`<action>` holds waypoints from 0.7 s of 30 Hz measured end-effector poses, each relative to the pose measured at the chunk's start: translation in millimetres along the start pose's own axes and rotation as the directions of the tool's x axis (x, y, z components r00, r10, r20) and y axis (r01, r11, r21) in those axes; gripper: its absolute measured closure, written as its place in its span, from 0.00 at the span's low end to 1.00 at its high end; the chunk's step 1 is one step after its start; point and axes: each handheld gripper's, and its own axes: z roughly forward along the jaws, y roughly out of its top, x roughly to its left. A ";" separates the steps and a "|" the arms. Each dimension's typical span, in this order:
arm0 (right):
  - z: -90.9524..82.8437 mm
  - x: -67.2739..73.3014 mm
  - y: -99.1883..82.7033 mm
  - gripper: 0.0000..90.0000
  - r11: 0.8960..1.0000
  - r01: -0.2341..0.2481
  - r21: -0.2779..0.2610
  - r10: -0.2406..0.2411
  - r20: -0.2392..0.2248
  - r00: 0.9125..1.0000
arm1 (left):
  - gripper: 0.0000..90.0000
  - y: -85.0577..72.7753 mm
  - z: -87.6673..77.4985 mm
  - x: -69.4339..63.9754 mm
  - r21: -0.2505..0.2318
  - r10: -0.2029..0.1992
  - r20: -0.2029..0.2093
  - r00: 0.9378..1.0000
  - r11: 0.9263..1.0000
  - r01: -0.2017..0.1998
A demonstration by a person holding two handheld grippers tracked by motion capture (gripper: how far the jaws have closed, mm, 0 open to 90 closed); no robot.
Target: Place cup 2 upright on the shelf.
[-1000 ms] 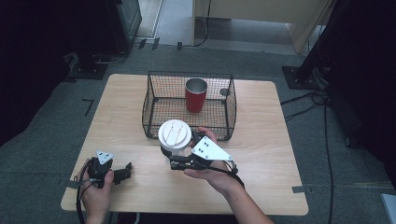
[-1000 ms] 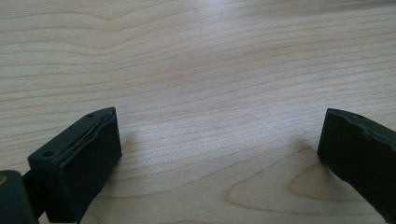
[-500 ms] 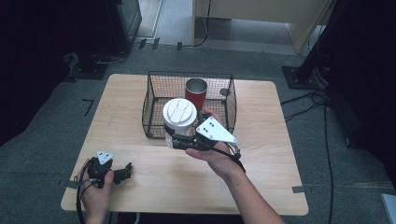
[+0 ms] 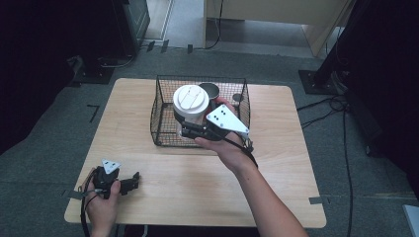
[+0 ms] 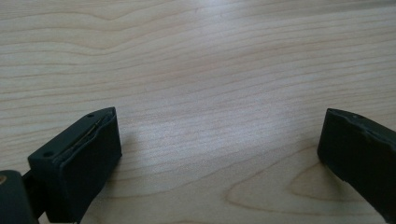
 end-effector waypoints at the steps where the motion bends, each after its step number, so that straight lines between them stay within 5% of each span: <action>1: 0.0 0.0 0.0 0.18 1.000 0.000 0.000 0.000 0.000 1.000 | 0.00 0.0 0.0 0.0 0.000 0.000 0.000 1.000 1.000 0.000; 21: 52.6 -24.7 -21.5 0.18 0.999 -0.002 0.033 0.000 0.060 0.998 | 0.00 0.0 0.0 0.0 -0.001 0.001 0.000 1.000 1.000 -0.001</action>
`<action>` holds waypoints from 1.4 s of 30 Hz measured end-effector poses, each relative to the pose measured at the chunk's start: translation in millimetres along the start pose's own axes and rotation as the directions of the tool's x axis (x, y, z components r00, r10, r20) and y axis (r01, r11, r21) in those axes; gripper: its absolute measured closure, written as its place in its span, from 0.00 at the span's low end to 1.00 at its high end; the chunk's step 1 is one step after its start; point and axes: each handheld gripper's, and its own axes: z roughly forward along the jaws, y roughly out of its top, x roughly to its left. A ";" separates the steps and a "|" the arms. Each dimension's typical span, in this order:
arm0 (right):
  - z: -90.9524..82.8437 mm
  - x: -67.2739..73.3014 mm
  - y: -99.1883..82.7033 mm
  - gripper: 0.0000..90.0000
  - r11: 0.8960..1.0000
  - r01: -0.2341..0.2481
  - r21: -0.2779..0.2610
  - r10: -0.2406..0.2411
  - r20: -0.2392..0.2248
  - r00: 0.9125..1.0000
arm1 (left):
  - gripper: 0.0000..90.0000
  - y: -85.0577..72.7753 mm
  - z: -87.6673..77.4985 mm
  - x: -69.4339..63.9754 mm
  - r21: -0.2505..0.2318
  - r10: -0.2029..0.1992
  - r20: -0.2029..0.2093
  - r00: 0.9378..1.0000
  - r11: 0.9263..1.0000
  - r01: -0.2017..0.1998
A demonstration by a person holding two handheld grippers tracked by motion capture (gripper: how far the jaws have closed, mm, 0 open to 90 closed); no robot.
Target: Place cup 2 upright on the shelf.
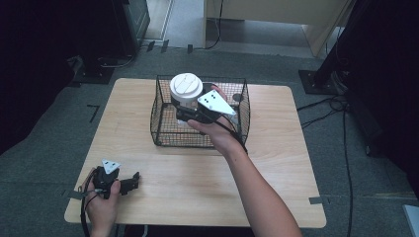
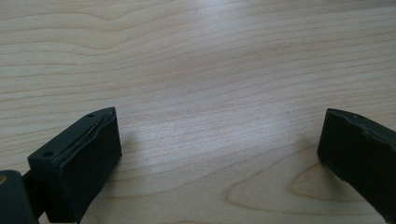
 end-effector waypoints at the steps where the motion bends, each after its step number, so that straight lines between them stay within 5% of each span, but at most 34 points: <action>1: 2.9 -1.4 -1.6 0.18 1.000 -0.001 0.003 0.001 0.002 1.000 | 0.00 0.0 0.0 0.0 0.000 0.000 0.000 1.000 1.000 0.000; 11: 27.7 -12.5 -22.1 0.18 0.999 0.011 0.032 -0.011 -0.006 1.000 | 0.00 0.0 -0.1 0.0 0.001 0.000 0.000 1.000 1.000 0.000; 23: 53.2 -14.5 -38.4 0.18 0.996 0.045 0.078 -0.039 -0.076 0.996 | 0.00 0.0 -0.1 0.1 0.001 -0.001 0.001 1.000 1.000 0.001; 42: 73.2 -19.9 -70.4 0.18 0.974 0.071 0.216 -0.046 -0.118 0.992 | 0.00 0.0 -0.1 0.2 0.001 -0.001 0.002 1.000 1.000 0.001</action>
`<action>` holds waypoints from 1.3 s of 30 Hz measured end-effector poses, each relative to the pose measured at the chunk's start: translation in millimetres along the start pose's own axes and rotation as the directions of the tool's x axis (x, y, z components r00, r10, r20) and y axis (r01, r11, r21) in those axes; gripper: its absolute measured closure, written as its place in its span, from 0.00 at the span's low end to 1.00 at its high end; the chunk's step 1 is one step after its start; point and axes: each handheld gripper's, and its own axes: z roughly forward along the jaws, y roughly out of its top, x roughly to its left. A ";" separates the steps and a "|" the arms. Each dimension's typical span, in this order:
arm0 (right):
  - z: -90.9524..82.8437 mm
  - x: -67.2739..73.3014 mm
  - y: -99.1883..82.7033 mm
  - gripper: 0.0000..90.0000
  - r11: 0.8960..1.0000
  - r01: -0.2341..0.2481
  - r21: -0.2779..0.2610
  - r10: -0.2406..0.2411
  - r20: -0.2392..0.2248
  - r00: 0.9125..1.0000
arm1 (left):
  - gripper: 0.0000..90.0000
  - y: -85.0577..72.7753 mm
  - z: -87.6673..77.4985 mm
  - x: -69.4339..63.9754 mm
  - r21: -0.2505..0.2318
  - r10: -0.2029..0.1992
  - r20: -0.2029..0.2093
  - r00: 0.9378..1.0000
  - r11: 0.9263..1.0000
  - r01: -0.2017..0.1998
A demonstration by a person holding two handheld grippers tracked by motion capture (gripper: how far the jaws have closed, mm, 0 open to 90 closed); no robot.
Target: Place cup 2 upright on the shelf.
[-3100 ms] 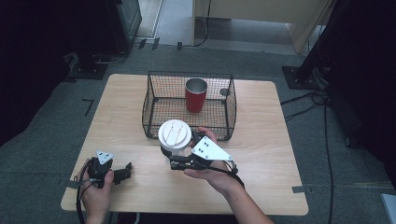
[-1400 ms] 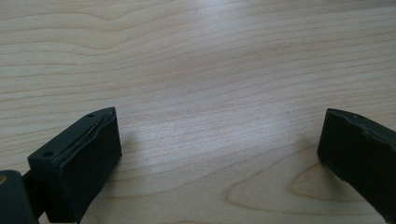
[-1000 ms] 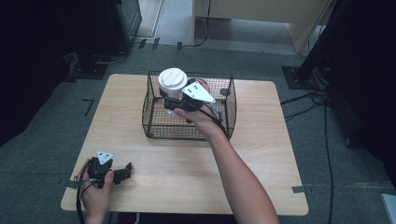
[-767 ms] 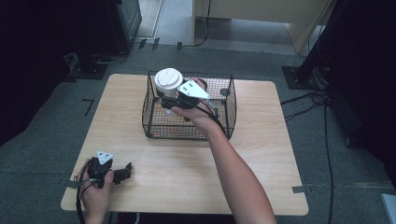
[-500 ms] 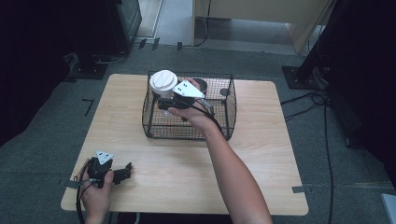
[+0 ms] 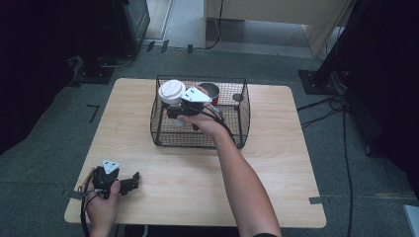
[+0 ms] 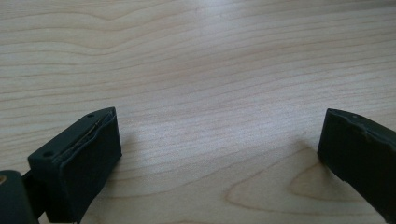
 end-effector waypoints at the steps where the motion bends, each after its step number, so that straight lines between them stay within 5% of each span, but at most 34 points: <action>1: 0.4 0.1 -1.3 0.18 1.000 0.006 0.009 -0.006 -0.004 1.000 | 0.00 0.0 0.0 0.0 0.000 0.000 0.000 1.000 1.000 0.000; 11: 1.4 -2.3 -13.9 0.18 0.996 0.024 0.086 -0.020 -0.047 0.999 | 0.00 0.0 0.0 -0.1 0.000 0.001 -0.001 1.000 1.000 -0.001; 39: -23.5 -11.9 1.5 0.00 0.994 0.065 0.089 -0.057 -0.096 0.994 | 0.00 0.0 0.1 -0.1 0.000 0.002 -0.001 1.000 1.000 -0.002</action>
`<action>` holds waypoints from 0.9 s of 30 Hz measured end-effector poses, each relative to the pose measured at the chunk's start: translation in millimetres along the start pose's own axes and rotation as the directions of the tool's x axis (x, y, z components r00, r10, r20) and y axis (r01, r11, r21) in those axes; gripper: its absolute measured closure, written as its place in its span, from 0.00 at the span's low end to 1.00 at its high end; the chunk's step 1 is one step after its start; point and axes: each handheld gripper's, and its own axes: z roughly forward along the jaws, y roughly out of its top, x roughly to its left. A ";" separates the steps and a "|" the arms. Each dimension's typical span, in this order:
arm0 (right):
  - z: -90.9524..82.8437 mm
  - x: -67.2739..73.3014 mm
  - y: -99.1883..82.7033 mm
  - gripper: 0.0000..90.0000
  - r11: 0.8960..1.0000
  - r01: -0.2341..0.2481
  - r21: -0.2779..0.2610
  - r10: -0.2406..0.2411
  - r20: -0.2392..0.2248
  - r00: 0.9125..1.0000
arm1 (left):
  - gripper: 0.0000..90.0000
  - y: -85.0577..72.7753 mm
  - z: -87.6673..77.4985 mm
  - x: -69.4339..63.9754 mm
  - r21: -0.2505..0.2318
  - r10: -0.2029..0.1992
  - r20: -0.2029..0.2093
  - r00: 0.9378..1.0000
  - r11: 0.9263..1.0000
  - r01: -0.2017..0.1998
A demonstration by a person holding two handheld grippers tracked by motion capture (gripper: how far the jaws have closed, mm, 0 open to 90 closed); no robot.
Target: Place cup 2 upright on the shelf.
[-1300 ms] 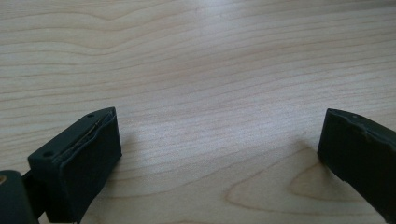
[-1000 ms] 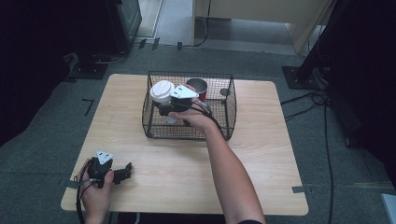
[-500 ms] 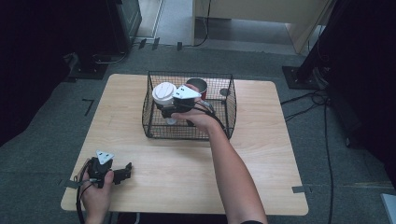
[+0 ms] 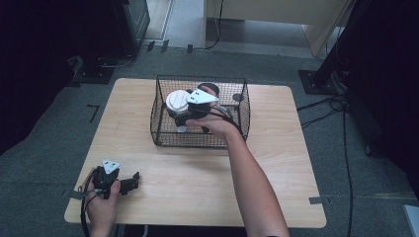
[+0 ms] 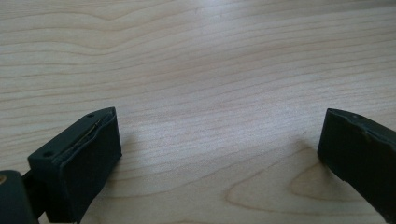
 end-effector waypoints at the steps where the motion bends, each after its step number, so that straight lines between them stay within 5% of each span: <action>1: -1.6 -0.2 1.1 0.00 1.000 0.002 -0.005 -0.002 -0.001 1.000 | 0.00 0.0 0.0 0.0 0.000 0.000 0.000 1.000 1.000 0.000; 14: -38.2 -4.3 24.4 0.00 0.997 0.004 -0.072 -0.002 0.029 1.000 | 0.00 0.0 -0.1 0.1 0.002 0.002 0.000 1.000 1.000 -0.002; 27: -76.8 -3.8 24.9 0.00 0.995 0.000 -0.097 0.009 0.090 0.996 | 0.00 0.0 0.0 -0.1 0.001 0.001 -0.001 1.000 1.000 -0.001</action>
